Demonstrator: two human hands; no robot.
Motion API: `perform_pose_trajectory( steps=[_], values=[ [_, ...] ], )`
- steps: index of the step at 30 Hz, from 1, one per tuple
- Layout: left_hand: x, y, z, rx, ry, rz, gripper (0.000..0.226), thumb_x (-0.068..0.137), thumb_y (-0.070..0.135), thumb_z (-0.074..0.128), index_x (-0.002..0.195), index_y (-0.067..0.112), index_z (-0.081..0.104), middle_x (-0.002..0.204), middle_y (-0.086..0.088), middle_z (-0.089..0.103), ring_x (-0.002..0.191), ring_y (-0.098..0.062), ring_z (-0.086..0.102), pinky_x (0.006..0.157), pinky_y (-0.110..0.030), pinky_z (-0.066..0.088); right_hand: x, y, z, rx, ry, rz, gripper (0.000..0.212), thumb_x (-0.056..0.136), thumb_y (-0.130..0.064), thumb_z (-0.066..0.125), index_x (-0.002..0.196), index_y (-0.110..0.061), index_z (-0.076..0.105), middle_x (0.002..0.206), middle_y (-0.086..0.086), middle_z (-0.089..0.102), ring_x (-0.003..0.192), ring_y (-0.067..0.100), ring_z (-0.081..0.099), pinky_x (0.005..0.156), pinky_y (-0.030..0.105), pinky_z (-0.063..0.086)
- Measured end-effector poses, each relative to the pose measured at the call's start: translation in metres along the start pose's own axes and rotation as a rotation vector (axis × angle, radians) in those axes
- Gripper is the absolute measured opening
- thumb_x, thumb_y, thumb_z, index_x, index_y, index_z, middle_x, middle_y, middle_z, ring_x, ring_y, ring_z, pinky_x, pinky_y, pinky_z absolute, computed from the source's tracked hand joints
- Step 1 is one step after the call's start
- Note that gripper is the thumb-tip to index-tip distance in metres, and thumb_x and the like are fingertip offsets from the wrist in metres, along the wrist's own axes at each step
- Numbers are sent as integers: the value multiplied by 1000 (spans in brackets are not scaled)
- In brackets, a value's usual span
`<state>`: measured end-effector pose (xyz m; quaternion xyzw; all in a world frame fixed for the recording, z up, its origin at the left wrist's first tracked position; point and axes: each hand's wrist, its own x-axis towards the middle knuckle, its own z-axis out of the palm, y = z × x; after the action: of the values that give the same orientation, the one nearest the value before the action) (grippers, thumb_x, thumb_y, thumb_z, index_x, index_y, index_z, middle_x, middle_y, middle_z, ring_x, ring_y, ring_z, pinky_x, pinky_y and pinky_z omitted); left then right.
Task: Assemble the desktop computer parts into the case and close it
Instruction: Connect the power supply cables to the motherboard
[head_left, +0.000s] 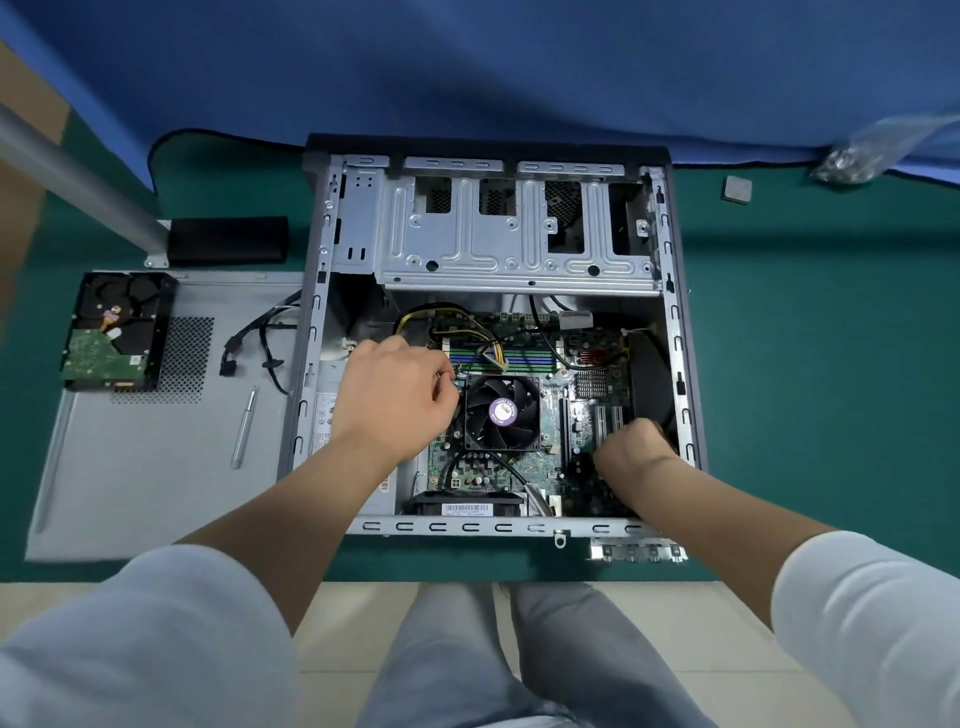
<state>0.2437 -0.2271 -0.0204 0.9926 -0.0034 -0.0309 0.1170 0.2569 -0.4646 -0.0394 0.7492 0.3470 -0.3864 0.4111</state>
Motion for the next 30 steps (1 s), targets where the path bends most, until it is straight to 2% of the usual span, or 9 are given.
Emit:
perform_pose_trajectory(
  steps=[4, 9, 14, 23, 26, 30],
  values=[
    [0, 0, 0, 0, -8, -7, 24, 87, 31, 48, 84, 26, 71, 72, 10, 66, 80, -16, 55, 79, -35, 38, 0, 1, -2, -6, 1, 17, 25, 90, 5, 42, 70, -9, 44, 64, -2, 39, 52, 11, 30, 46, 26, 22],
    [1, 1, -1, -9, -11, -11, 25, 87, 31, 47, 85, 26, 71, 73, 10, 67, 79, -15, 54, 80, -35, 39, 1, 1, -2, 26, 9, 21, 18, 92, 2, 44, 87, -14, 51, 65, -2, 39, 52, 12, 31, 45, 27, 22],
    [1, 0, 0, -22, -1, -15, 24, 87, 30, 48, 83, 25, 71, 71, 10, 66, 76, -16, 53, 77, -34, 38, 2, 0, -2, 40, 11, 27, 21, 92, 3, 42, 75, -10, 45, 63, -2, 38, 52, 12, 30, 45, 26, 23],
    [1, 1, -2, -32, -8, -17, 25, 87, 30, 46, 84, 25, 71, 68, 10, 63, 75, -15, 51, 78, -34, 37, 1, 1, -1, 50, 17, 43, 23, 93, 0, 43, 73, -11, 46, 64, -3, 40, 50, 12, 29, 43, 27, 21],
    [1, 1, -1, -37, 2, -13, 24, 87, 29, 48, 83, 24, 71, 66, 10, 62, 73, -15, 50, 76, -34, 37, 0, 2, -2, 61, -1, 32, 18, 93, 0, 42, 88, -13, 54, 73, -3, 50, 51, 12, 31, 43, 27, 23],
    [1, 0, 0, -37, 13, -12, 23, 86, 28, 49, 81, 24, 71, 64, 11, 60, 71, -15, 49, 75, -33, 37, -1, 2, -3, 45, -25, 5, 21, 94, -2, 40, 101, -10, 57, 65, 0, 40, 52, 11, 32, 44, 26, 25]
  ],
)
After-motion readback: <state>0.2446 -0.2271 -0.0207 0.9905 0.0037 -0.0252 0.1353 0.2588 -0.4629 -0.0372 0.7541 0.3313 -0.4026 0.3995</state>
